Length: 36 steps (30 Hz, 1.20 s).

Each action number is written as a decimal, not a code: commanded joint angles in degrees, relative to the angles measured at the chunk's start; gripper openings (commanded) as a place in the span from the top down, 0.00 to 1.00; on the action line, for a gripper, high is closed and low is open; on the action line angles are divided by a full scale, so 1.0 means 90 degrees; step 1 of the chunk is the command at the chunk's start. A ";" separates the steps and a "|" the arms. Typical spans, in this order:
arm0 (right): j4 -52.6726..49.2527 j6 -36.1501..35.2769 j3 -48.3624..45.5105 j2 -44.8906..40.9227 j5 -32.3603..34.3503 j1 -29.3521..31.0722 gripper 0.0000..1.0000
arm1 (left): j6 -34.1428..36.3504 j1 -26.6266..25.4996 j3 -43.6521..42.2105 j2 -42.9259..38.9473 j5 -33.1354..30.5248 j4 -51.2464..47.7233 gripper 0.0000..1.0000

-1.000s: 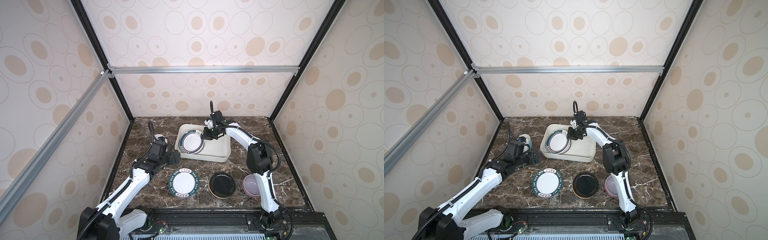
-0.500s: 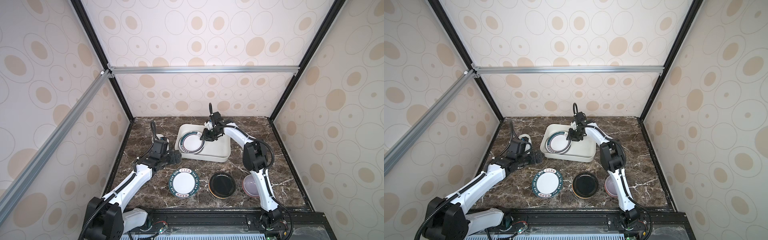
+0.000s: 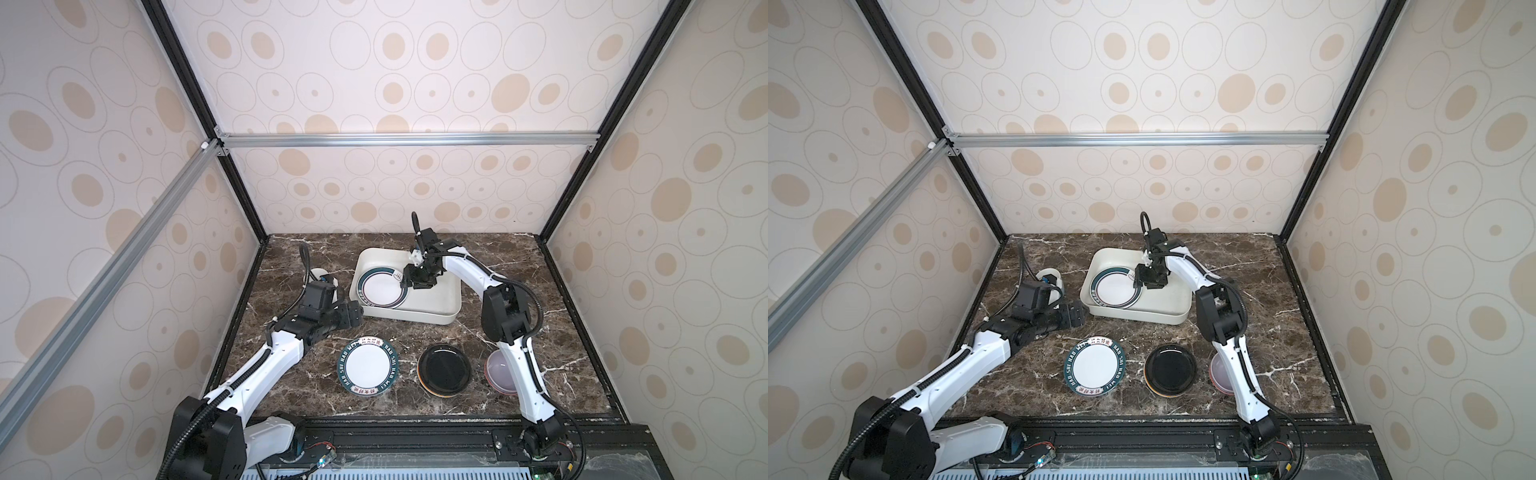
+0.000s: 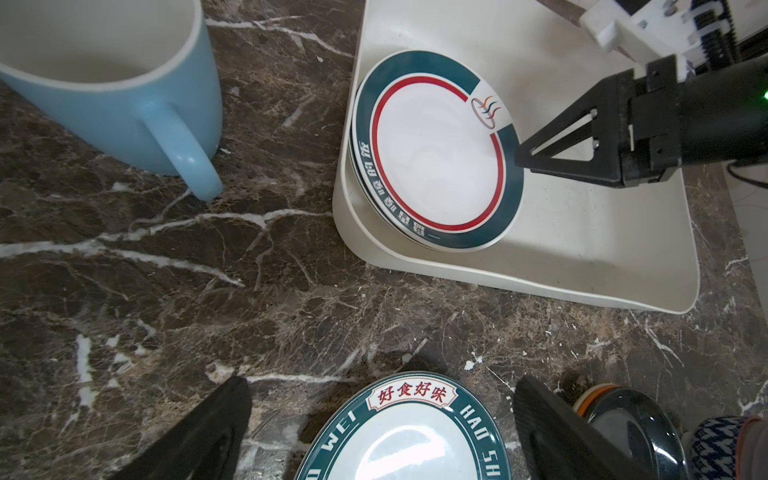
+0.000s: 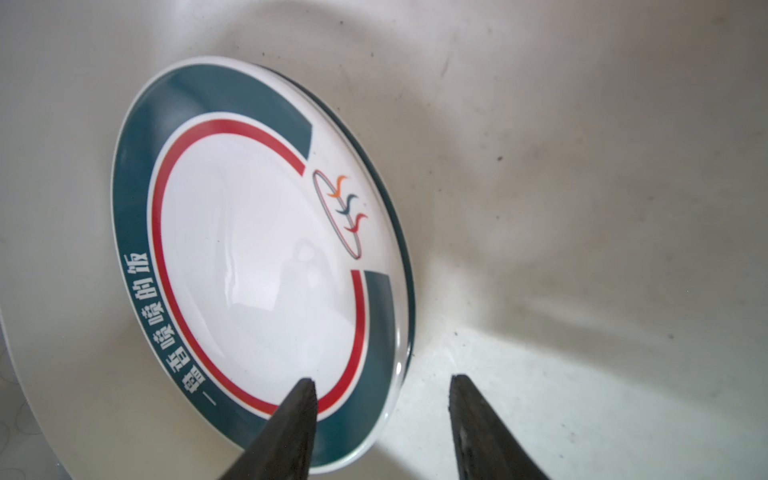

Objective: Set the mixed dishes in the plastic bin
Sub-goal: 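Move the right gripper back to the edge of the remaining plate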

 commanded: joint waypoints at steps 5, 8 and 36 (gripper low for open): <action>-0.0612 -0.0194 0.0569 0.0196 0.0240 0.0239 0.46 | 0.0057 0.0081 -0.0211 -0.0329 -0.0027 -0.0055 0.01; -0.0525 -0.0220 0.0008 -0.0336 0.0477 0.0252 0.46 | -0.0036 0.0081 -0.0492 -0.0533 -0.0082 -0.0097 0.01; 0.2349 0.0906 -0.6171 -0.3962 -0.0107 0.1889 0.49 | -0.2334 -0.1734 -0.3417 -0.3122 -0.0770 0.0275 0.07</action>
